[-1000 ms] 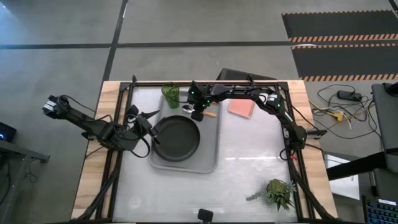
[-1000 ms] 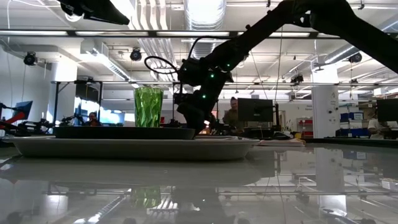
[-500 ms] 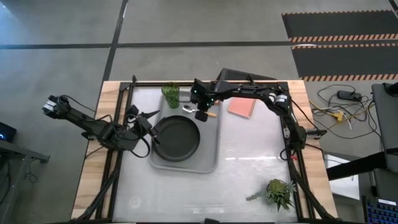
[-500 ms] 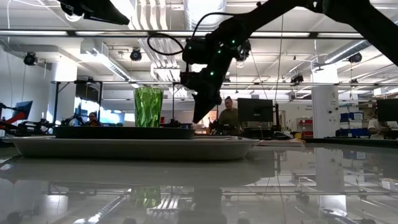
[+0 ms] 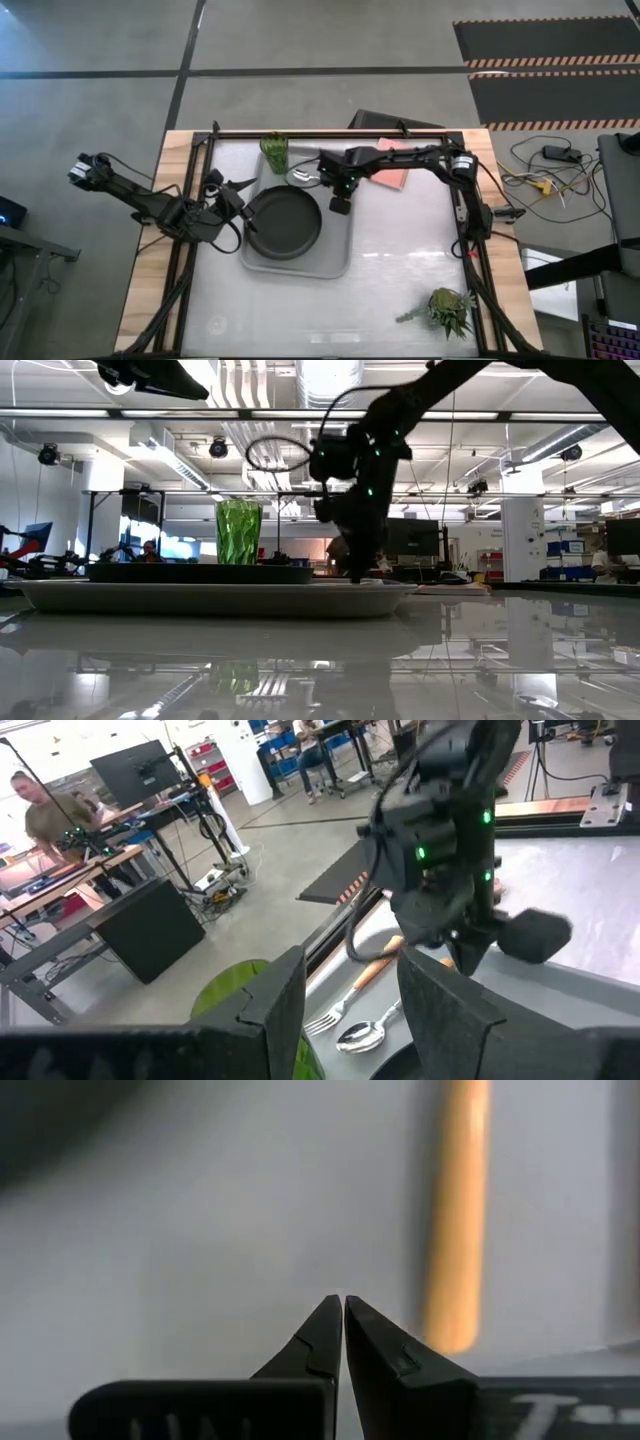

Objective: Pick and place plate/cup/fork/spoon on tray
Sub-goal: Put the yellow spoon on the gray serving tray to the left of the yellow fork

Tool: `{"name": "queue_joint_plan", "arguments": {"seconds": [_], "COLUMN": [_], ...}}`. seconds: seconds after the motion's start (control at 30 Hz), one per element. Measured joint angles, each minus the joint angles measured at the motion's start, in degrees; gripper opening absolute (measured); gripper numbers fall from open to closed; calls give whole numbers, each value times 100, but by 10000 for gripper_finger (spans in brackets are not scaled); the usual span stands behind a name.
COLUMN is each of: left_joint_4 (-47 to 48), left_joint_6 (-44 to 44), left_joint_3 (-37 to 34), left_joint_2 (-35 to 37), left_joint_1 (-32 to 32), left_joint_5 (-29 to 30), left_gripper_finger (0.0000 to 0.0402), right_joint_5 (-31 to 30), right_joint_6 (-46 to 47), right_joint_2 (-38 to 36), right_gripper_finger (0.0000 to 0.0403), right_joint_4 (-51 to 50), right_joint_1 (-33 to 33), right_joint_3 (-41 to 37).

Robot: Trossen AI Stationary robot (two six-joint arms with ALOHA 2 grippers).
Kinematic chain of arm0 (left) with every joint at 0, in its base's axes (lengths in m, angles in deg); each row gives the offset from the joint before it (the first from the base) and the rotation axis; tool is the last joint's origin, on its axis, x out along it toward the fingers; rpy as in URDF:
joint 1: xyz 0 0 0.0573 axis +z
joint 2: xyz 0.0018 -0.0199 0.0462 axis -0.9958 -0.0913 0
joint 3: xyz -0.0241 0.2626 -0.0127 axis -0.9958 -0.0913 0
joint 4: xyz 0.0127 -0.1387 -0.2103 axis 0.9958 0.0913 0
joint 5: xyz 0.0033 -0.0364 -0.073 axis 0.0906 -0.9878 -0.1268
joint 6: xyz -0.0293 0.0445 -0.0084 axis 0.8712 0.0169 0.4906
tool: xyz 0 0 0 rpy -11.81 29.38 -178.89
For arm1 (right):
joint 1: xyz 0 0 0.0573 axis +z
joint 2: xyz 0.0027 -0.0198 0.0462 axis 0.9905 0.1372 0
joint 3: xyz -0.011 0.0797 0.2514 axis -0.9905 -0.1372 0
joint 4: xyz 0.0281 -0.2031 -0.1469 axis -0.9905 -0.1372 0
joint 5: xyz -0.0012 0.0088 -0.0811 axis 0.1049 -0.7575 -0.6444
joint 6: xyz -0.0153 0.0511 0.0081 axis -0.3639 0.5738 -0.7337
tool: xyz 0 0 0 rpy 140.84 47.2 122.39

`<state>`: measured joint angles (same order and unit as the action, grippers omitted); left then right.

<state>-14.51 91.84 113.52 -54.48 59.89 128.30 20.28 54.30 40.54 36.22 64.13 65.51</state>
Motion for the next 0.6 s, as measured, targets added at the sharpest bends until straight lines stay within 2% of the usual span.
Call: {"name": "queue_joint_plan", "arguments": {"seconds": [0.17, 0.6], "left_joint_4": [0, 2], "left_joint_6": [4, 9], "left_joint_3": [0, 0], "left_joint_2": [0, 0], "left_joint_1": [1, 1], "left_joint_5": [-7, -17], "left_gripper_finger": [142, 142], "right_joint_5": [-617, -840], "right_joint_6": [-5, 50], "right_joint_2": [11, 4], "right_gripper_finger": [8, 8], "right_joint_4": [365, 719], "right_joint_1": [-125, -413], "right_joint_3": [-429, -491]}}
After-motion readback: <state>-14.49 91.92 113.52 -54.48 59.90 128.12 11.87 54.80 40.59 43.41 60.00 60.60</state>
